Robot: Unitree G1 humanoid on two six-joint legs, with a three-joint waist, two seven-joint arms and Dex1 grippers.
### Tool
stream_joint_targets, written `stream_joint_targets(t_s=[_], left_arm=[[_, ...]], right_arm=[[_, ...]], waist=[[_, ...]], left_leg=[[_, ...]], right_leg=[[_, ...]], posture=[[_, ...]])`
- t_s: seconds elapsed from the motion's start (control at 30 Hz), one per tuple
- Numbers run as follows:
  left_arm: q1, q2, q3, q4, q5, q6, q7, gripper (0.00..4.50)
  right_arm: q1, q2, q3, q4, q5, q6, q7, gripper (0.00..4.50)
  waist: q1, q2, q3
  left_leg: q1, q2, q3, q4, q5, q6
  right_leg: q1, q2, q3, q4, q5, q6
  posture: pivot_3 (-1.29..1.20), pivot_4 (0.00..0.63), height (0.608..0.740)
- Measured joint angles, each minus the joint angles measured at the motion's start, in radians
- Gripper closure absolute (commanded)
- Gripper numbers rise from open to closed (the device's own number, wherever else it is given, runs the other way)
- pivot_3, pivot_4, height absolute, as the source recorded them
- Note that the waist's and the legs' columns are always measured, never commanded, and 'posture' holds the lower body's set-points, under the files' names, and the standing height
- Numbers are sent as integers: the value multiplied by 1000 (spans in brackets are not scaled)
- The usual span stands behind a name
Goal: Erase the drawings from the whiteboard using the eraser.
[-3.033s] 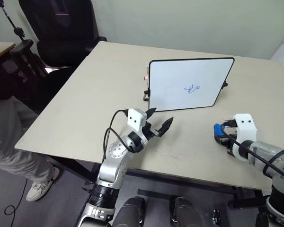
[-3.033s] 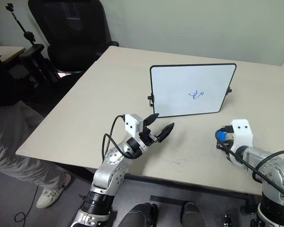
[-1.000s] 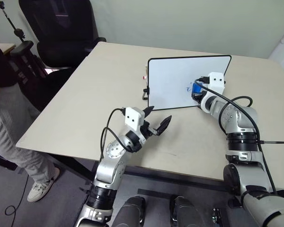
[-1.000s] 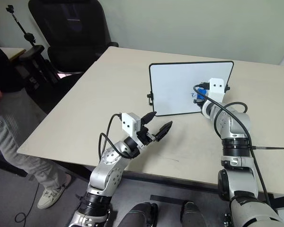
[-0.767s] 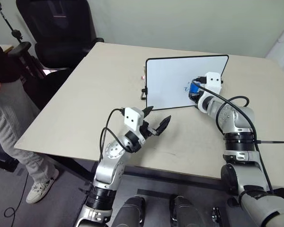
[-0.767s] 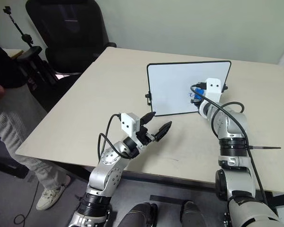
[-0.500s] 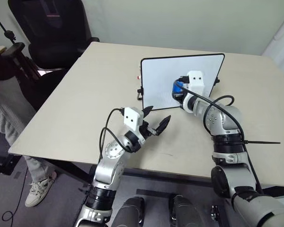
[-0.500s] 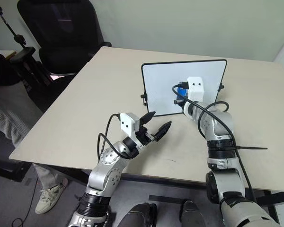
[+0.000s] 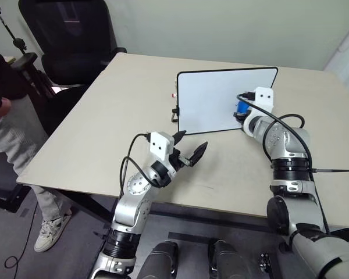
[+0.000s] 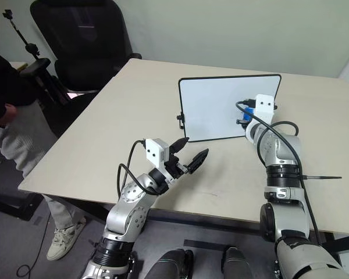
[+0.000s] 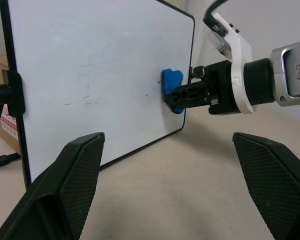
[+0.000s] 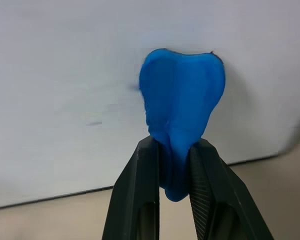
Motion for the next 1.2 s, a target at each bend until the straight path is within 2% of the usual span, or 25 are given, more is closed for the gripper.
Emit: stream_joint_targets(t_s=[0.2, 0.63, 0.97, 1.2], left_arm=[[0, -1, -2, 0, -1, 0, -1, 0], [-14, -21, -4, 11, 1, 0, -1, 0], [-15, -20, -2, 18, 1, -3, -2, 0], [-20, -11, 0, 21, 3, -9, -1, 0]], right_arm=[[1, 4, 1, -13, 1, 4, 4, 3992], [16, 89, 106, -100, 3, 124, 53, 3992], [17, 90, 110, -133, 12, 153, 89, 3992], [-8, 63, 61, -30, 0, 114, 59, 3992]], waist=[[-3, 0, 0], [-20, 0, 0], [-16, 0, 0], [-7, 0, 0]], left_leg=[[0, 1, 0, -1, 1, -1], [1, 1, 0, -1, 0, -2], [0, 1, 0, -1, 0, -2], [0, 1, 0, 1, 0, -2]], right_leg=[[-1, 0, 0, 1, 0, 4], [-2, 1, -1, 0, 0, 5], [-2, 1, 0, 0, 1, 4], [-2, 1, 0, 0, 1, 3]], posture=[[0, 150, 740], [0, 150, 740], [0, 150, 740], [0, 150, 740]])
